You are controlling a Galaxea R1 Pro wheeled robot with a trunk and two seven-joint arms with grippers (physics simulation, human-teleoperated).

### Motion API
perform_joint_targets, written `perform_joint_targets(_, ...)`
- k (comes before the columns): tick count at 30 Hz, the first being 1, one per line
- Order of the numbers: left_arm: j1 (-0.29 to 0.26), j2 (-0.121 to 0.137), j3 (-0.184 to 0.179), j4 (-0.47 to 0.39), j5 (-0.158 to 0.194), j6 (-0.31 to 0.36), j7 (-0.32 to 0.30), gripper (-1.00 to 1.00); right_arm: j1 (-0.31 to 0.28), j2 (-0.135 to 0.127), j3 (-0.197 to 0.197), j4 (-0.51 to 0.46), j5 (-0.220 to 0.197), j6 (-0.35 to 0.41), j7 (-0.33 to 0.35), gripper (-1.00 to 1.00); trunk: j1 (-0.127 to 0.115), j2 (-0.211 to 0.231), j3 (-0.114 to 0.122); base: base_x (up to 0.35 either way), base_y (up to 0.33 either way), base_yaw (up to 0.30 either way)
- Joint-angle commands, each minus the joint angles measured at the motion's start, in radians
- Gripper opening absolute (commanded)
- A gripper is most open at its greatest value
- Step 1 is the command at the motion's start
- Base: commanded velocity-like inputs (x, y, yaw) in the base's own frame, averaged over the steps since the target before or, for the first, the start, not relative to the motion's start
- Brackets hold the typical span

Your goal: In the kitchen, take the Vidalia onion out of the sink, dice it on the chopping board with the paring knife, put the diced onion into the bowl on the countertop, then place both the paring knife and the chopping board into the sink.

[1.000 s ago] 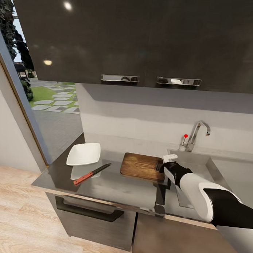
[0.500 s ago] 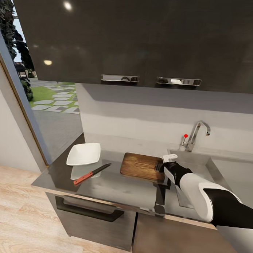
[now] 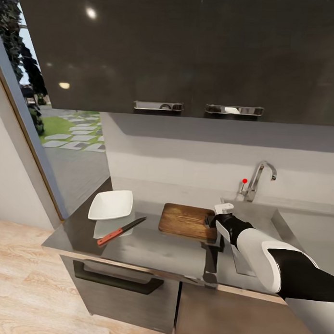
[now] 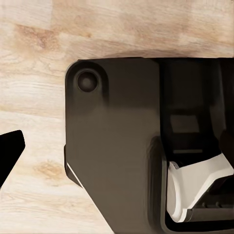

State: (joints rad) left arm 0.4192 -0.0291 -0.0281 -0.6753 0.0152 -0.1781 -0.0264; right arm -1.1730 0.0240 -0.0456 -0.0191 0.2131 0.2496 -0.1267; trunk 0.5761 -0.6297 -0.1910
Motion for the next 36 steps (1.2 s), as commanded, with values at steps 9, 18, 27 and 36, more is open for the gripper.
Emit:
perform_joint_targets(9,0.0,0.0,0.0,0.005,0.001,-0.001,-0.003,1.0,0.0,0.001,-0.005,-0.001,0.009,0.005,-0.002,1.0,0.0,-0.001,0.013,-0.008,0.0,0.0)
perform_joint_targets(18,0.0,0.0,0.0,0.018,0.002,-0.001,-0.003,1.0,0.0,0.001,-0.005,-0.001,0.009,0.006,-0.002,1.0,0.0,-0.001,0.027,-0.164,0.047,0.0)
perform_joint_targets(27,0.0,0.0,0.0,0.019,0.002,-0.001,-0.003,1.0,0.0,0.0,-0.005,-0.001,0.009,0.005,-0.001,1.0,0.0,-0.001,0.036,-0.265,0.145,0.0)
perform_joint_targets(36,0.0,0.0,0.0,0.024,0.002,-0.001,-0.003,1.0,0.002,-0.001,-0.005,-0.001,0.009,-0.047,-0.002,1.0,0.0,-0.001,0.036,-0.268,0.149,0.0)
